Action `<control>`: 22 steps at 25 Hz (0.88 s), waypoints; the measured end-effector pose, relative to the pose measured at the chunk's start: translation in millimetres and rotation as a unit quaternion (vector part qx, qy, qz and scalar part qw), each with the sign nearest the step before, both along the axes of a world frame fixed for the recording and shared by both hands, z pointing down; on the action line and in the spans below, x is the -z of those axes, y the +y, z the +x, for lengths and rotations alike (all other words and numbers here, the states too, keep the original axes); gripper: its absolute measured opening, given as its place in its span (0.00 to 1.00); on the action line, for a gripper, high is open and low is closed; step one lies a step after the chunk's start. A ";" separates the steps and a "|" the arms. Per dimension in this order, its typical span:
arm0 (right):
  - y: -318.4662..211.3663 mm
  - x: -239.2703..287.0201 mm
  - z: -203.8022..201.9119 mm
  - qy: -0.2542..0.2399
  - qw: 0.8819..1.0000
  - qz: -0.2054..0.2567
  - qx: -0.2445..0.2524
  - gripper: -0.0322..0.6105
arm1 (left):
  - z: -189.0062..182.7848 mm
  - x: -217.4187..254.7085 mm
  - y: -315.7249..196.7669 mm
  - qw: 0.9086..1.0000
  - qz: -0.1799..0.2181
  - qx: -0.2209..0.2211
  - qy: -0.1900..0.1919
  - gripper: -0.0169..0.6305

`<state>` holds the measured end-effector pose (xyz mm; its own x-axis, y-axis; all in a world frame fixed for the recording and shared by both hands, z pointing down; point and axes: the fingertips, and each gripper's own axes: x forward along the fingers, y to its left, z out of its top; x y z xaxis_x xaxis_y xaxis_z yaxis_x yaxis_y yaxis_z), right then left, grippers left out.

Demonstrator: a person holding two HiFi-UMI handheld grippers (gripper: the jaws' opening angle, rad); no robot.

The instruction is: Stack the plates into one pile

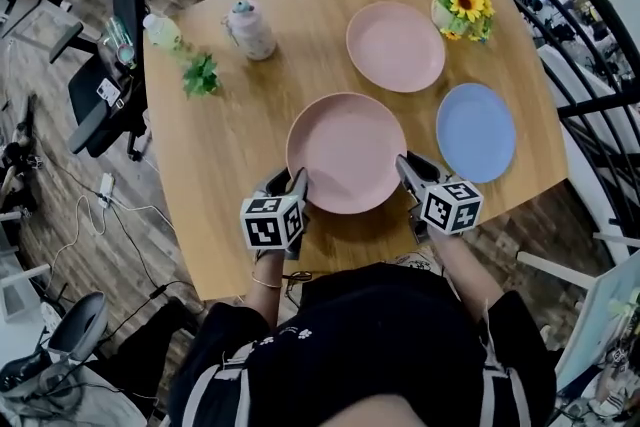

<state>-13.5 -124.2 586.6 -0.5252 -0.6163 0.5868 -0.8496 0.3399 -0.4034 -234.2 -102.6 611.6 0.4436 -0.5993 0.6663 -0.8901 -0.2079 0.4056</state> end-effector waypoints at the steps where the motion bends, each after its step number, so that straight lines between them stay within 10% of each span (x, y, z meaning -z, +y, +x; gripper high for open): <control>1: 0.3 1.1 3.9 -0.003 1.000 0.002 0.000 0.17 | 3.7 1.2 0.0 1.000 0.001 0.000 -0.001 0.18; 22: -2.2 30.0 144.7 -0.054 0.997 0.037 -0.048 0.16 | 142.3 34.0 -7.0 0.999 0.013 -0.020 -0.030 0.18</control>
